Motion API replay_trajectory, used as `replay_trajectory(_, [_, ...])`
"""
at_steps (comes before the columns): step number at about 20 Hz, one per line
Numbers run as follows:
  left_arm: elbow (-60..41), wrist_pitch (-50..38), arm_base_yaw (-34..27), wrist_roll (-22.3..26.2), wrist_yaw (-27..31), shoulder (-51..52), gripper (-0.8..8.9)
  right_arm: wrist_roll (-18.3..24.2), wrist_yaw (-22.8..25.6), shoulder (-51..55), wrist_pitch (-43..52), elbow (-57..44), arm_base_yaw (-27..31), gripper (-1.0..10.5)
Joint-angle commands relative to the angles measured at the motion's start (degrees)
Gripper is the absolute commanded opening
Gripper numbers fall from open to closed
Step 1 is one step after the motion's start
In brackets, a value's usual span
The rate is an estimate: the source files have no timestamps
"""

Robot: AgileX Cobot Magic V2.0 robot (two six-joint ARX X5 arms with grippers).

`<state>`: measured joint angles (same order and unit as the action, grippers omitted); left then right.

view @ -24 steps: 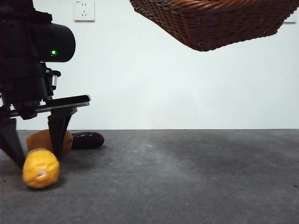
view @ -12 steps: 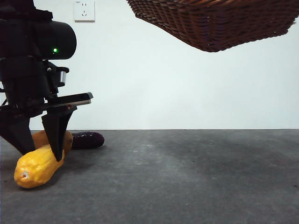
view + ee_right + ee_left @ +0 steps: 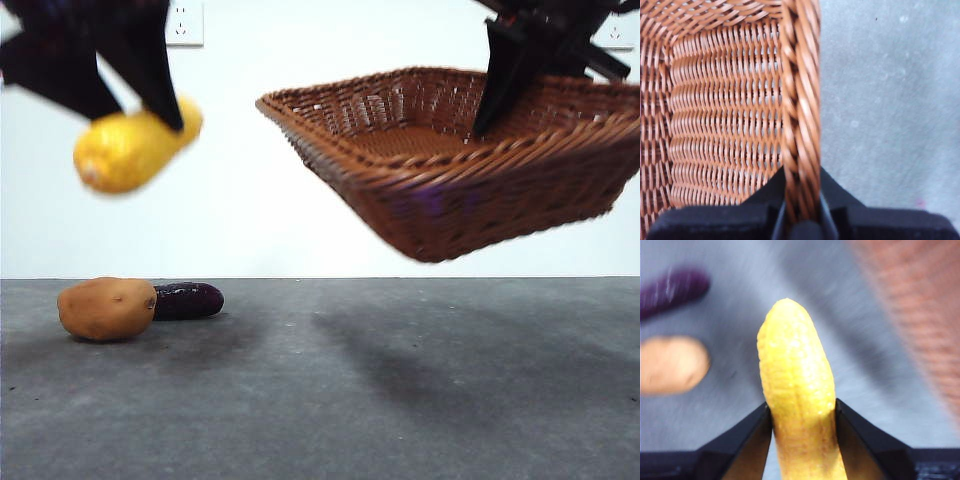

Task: Help me put the vegetables on the table into the basket

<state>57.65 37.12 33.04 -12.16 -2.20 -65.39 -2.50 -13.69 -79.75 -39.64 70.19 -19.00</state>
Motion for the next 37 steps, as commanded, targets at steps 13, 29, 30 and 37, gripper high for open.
replay_trajectory(13, [0.0, -9.7, 20.1, 4.5, 0.2, -0.6, -0.08, -14.3, -5.4, -2.3, 13.5, -13.6, -6.7, -0.1])
replay_trajectory(29, [0.0, -12.6, 20.1, 6.4, -4.4, -17.1, 5.02, -15.4, -7.7, -5.1, 16.0, -13.6, -10.3, -0.1])
replay_trajectory(30, [0.0, -10.4, 20.1, 6.4, -4.4, -17.1, 5.02, -15.4, -7.3, -5.1, 16.0, -13.6, -10.3, -0.1])
replay_trajectory(37, [4.7, -3.2, 18.7, 7.7, -2.1, -5.6, 5.02, -14.4, -4.9, -5.1, 16.1, -13.5, -9.3, -0.1])
